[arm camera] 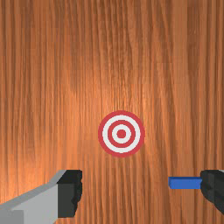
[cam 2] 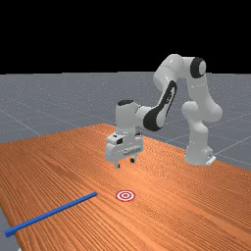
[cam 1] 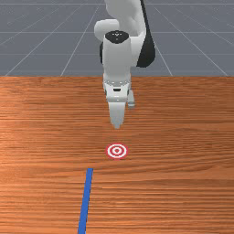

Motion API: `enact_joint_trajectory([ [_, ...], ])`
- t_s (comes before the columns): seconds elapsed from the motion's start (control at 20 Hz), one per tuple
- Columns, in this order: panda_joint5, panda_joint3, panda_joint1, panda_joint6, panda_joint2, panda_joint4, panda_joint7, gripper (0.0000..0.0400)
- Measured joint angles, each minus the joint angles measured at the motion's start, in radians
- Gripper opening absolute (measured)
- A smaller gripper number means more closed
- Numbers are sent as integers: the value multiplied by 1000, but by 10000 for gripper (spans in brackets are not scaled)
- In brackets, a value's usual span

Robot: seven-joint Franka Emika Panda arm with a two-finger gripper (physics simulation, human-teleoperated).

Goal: Pull the pivot to the target area

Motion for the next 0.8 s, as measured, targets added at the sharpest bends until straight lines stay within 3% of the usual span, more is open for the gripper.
enact_joint_trajectory([
  [0.05, 0, 0, 0, 0, 0, 0, 0, 243],
  [0.1, 0, 0, 0, 0, 0, 0, 0, 148],
  [0.15, 0, 0, 0, 0, 0, 0, 0, 90],
  [0.25, 0, 0, 0, 0, 0, 0, 0, 33],
  [0.3, 0, 0, 0, -13, 0, 2, 0, 177],
  [0.35, 0, 0, 0, -12, -4, -3, 0, 265],
  [0.4, -2, 4, -4, 7, -5, -12, -24, 318],
  [0.55, -6, 10, -14, 11, -2, -12, -76, 382],
  [0.65, -9, 17, -21, 22, 8, -14, -115, 394],
  [0.7, -28, 49, -51, 27, 13, -14, -301, 400],
  [0.8, -34, 59, -60, 38, 23, -15, -351, 400],
])
